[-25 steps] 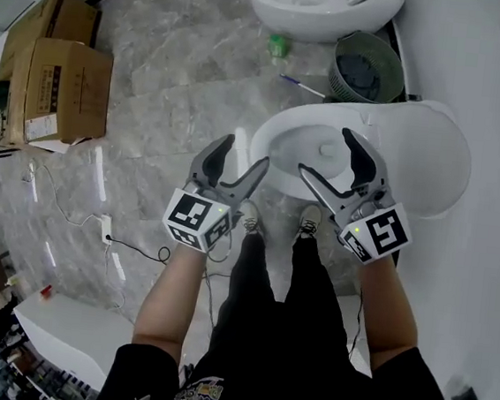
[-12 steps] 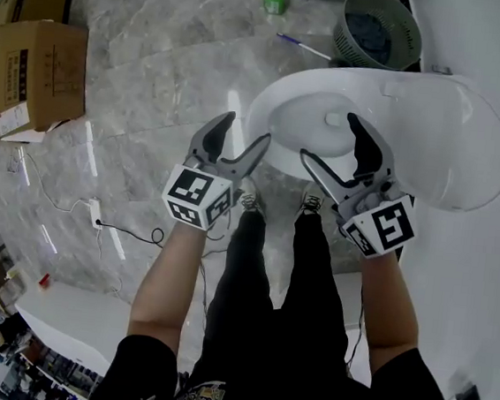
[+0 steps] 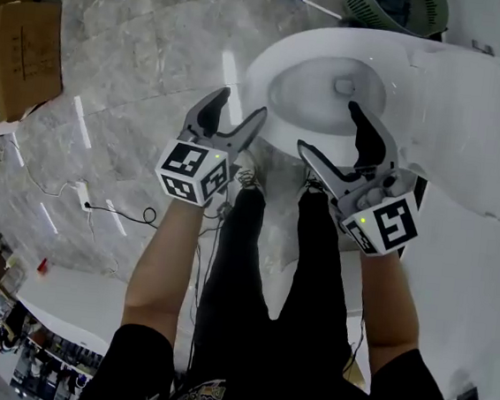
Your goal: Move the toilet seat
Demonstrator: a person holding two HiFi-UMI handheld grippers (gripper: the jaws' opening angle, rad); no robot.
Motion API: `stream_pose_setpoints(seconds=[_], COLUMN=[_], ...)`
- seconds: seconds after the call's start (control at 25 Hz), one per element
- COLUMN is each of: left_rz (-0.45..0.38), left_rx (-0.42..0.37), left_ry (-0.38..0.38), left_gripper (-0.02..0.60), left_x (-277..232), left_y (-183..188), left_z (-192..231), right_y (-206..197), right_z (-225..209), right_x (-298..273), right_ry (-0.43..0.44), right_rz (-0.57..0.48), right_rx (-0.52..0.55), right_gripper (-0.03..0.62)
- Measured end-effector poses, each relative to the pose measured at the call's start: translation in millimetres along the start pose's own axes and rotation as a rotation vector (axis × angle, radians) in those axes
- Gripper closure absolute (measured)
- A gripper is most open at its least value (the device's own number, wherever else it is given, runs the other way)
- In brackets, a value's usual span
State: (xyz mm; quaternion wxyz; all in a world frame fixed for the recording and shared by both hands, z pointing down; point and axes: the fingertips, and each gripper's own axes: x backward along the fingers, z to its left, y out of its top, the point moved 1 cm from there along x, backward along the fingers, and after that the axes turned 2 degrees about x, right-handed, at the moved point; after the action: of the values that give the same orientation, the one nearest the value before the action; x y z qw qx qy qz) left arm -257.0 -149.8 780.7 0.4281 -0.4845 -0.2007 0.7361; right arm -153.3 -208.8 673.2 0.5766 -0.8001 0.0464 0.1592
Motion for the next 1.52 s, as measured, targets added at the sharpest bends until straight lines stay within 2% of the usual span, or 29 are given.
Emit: stream_pose_setpoints(seconds=[0.36, 0.76, 1.04, 1.28, 1.52], left_rz=[0.073, 0.097, 0.078, 0.077, 0.034], left_rx=[0.055, 0.084, 0.081, 0.132, 0.145], left_ry=[0.023, 0.032, 0.061, 0.079, 0.038], left_gripper=[0.287, 0.287, 0.29, 0.333, 0.331], left_x=[-42.4, -68.7, -72.0, -66.8, -58.2], left_y=[-73.8, -112.9, -115.7, -112.3, -97.1], left_z=[43.1, 59.7, 65.3, 68.7, 58.4], right_y=[-73.6, -113.3, -122.5, -118.1, -113.5], right_z=[-16.9, -22.0, -25.1, -16.4, -14.6], right_x=[-19.9, -26.5, -17.9, -12.1, -8.6], right_ry=[-0.009, -0.006, -0.023, -0.026, -0.021], right_rz=[0.021, 0.019, 0.017, 0.011, 0.01], right_rx=[-0.05, -0.07, -0.08, -0.083, -0.075], right_gripper=[0.206, 0.206, 0.207, 0.207, 0.207])
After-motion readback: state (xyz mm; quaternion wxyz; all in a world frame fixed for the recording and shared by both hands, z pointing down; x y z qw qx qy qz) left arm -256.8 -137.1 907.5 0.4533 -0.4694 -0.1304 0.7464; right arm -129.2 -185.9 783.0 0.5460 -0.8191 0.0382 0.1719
